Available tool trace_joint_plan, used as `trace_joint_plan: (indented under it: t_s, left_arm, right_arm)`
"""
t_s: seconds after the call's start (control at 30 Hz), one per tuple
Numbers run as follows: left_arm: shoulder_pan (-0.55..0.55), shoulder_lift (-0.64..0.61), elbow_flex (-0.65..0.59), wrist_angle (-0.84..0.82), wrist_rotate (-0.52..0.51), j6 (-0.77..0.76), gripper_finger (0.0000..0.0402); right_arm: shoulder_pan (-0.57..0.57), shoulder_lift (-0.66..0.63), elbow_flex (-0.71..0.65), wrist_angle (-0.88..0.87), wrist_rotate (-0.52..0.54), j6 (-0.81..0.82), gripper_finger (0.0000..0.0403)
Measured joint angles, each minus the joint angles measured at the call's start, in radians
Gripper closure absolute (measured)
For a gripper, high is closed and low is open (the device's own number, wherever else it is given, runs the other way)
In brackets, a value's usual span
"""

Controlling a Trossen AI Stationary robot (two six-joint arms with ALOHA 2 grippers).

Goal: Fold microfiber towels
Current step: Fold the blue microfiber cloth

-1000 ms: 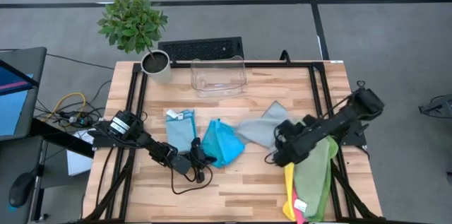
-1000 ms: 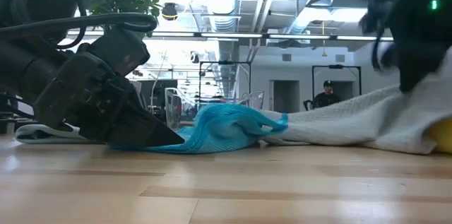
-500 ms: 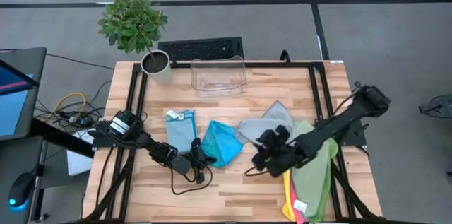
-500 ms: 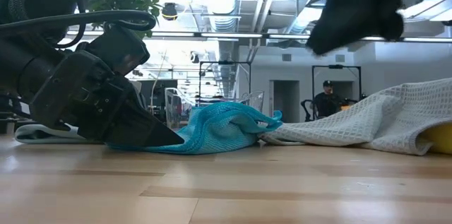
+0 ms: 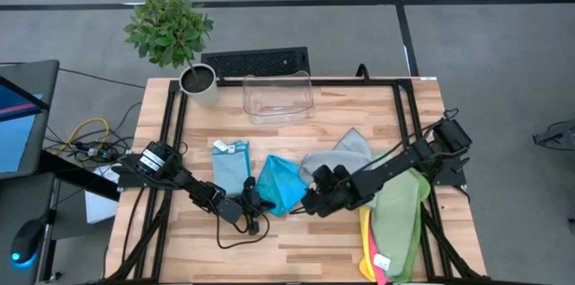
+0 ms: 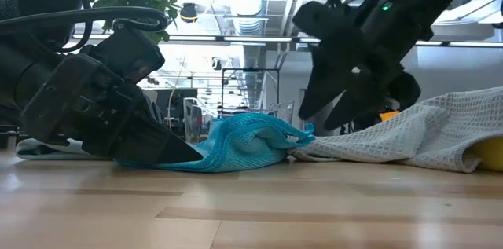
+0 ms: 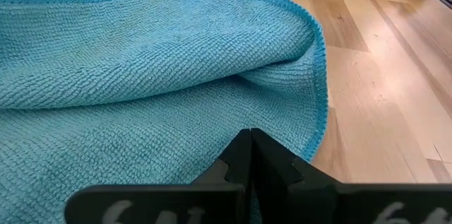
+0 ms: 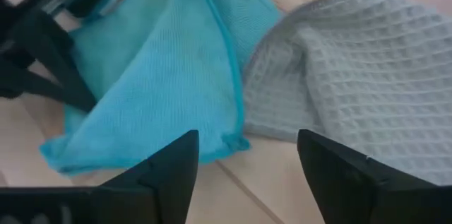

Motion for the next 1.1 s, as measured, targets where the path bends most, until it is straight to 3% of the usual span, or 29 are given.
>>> trace_joint_plan:
  t_s: [0.37, 0.47, 0.8, 1.1]
  left_arm:
    - [0.000, 0.001, -0.001, 0.037, 0.006, 0.030, 0.0401]
    - [0.000, 0.001, -0.001, 0.037, 0.005, 0.031, 0.0401]
    - [0.000, 0.001, -0.001, 0.038, 0.002, 0.033, 0.0401]
    - [0.000, 0.001, 0.000, 0.039, 0.001, 0.036, 0.0401]
  right_arm:
    - [-0.003, 0.079, 0.000, 0.072, -0.001, 0.066, 0.0148]
    - [-0.003, 0.071, 0.000, 0.073, -0.005, 0.047, 0.0184]
    - [-0.027, 0.064, 0.000, 0.115, -0.048, -0.058, 0.0375]
    - [-0.058, 0.064, 0.141, 0.104, -0.057, -0.219, 0.0388]
